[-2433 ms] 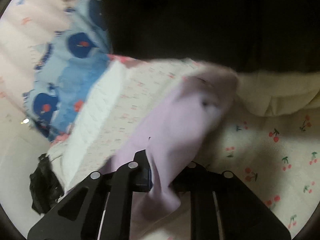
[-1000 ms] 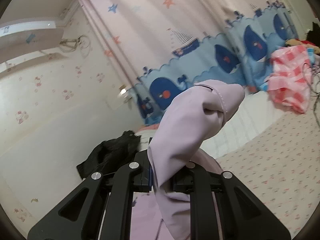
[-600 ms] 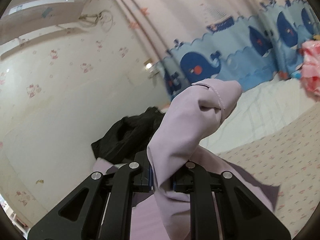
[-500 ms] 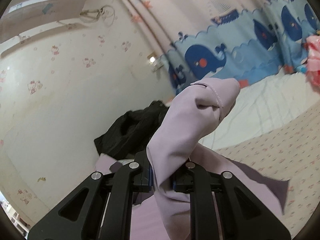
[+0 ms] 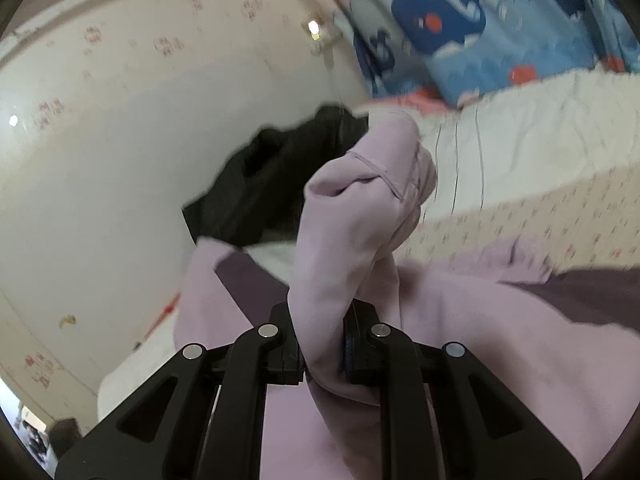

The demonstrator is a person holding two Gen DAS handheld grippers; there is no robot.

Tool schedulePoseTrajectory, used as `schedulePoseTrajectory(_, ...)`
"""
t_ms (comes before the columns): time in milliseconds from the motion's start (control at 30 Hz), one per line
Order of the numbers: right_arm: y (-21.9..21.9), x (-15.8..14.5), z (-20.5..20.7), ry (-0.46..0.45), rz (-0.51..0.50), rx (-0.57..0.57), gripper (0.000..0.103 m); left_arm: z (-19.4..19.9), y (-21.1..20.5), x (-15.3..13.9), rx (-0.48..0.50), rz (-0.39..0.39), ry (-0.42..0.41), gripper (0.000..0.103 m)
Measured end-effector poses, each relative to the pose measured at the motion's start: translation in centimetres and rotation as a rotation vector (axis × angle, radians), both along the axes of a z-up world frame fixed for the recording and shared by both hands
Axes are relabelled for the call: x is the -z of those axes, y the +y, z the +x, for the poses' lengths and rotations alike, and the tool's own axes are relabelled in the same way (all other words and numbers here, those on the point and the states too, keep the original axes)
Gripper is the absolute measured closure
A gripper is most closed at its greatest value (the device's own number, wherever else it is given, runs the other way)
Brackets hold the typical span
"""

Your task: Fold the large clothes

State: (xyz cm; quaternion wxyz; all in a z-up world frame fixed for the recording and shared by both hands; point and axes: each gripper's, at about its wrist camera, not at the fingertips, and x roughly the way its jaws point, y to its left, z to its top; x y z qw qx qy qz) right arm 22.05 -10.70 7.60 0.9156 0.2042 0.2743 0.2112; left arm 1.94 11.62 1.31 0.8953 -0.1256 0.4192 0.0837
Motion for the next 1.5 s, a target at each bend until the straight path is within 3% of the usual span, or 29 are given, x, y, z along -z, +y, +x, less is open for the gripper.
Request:
schedulePoseTrajectory(167,5.0,4.8,1.2,0.075,-0.076,-0.072,0.088,-0.3,1.8,0.3,-0.052,-0.067,0.003,0.007)
schedulePoseTrajectory(267,8.0,8.3,1.8,0.158,-0.142,-0.135,0.078,-0.5,1.9,0.3,-0.053,-0.066,0.003,0.007)
schedulePoseTrajectory(300,8.6,9.2,1.9,0.181,-0.148,-0.15,0.07,-0.5,1.9,0.2,-0.052,-0.063,0.002,0.007)
schedulePoseTrajectory(333,9.1,10.3,2.0,0.205,-0.162,-0.162,0.069,-0.6,2.0,0.2,-0.053,-0.065,0.001,0.007)
schedulePoseTrajectory(467,9.4,10.9,1.4,0.194,-0.12,-0.17,0.057,-0.7,2.7,0.1,-0.073,-0.083,-0.005,0.007)
schedulePoseTrajectory(533,9.0,9.3,1.0,0.141,-0.066,-0.191,0.037,-0.7,2.9,0.2,-0.083,-0.093,-0.004,0.007)
schedulePoseTrajectory(600,9.5,8.7,0.5,0.097,-0.051,-0.222,0.027,-0.7,3.1,0.2,-0.09,-0.101,-0.005,0.007)
schedulePoseTrajectory(667,11.3,10.2,1.3,0.184,-0.104,-0.274,0.014,-0.8,3.1,0.3,-0.093,-0.101,-0.005,0.007)
schedulePoseTrajectory(700,12.5,11.7,2.0,0.259,-0.173,-0.302,0.013,-0.7,3.1,0.3,-0.092,-0.1,-0.005,0.007)
schedulePoseTrajectory(767,13.2,12.3,2.3,0.281,-0.234,-0.324,0.013,-0.7,3.0,0.3,-0.085,-0.089,-0.001,0.007)
schedulePoseTrajectory(867,10.3,10.0,1.1,0.25,-0.078,-0.324,0.013,-0.8,3.1,0.1,-0.085,-0.084,-0.007,0.007)
schedulePoseTrajectory(900,8.3,8.6,0.0,0.203,-0.036,-0.289,0.013,-0.9,3.2,0.0,-0.086,-0.086,-0.013,0.007)
schedulePoseTrajectory(967,3.9,6.0,-2.1,0.109,-0.016,-0.19,0.013,-1.0,3.5,-0.1,-0.091,-0.085,-0.016,0.007)
schedulePoseTrajectory(1033,-1.3,5.2,-4.1,0.084,-0.056,-0.058,0.008,-1.1,3.8,-0.1,-0.104,-0.097,-0.022,0.007)
schedulePoseTrajectory(1067,-4.0,5.9,-4.4,0.145,-0.096,0.019,0.007,-1.1,3.9,-0.2,-0.108,-0.105,-0.027,0.007)
schedulePoseTrajectory(1100,-6.9,7.4,-4.6,0.267,-0.108,0.074,0.008,-1.1,4.0,-0.2,-0.109,-0.115,-0.031,0.007)
schedulePoseTrajectory(1133,-9.3,8.5,-5.2,0.341,-0.07,0.111,0.017,-1.2,4.2,-0.4,-0.107,-0.124,-0.039,0.007)
schedulePoseTrajectory(1200,-13.5,8.8,-8.2,0.365,0.033,0.138,0.02,-1.6,4.8,-1.4,-0.111,-0.127,-0.078,0.007)
schedulePoseTrajectory(1367,-15.5,5.5,-12.8,0.264,-0.04,0.147,0.019,0.6,8.6,-5.3,-0.168,-0.113,-0.179,0.007)
schedulePoseTrajectory(1433,-15.6,5.1,-12.9,0.216,-0.082,0.163,0.017,3.8,11.6,-6.6,-0.182,-0.124,-0.186,0.007)
schedulePoseTrajectory(1500,-15.5,5.3,-13.2,0.216,-0.095,0.192,0.016,8.4,15.3,-6.9,-0.217,-0.123,-0.14,0.007)
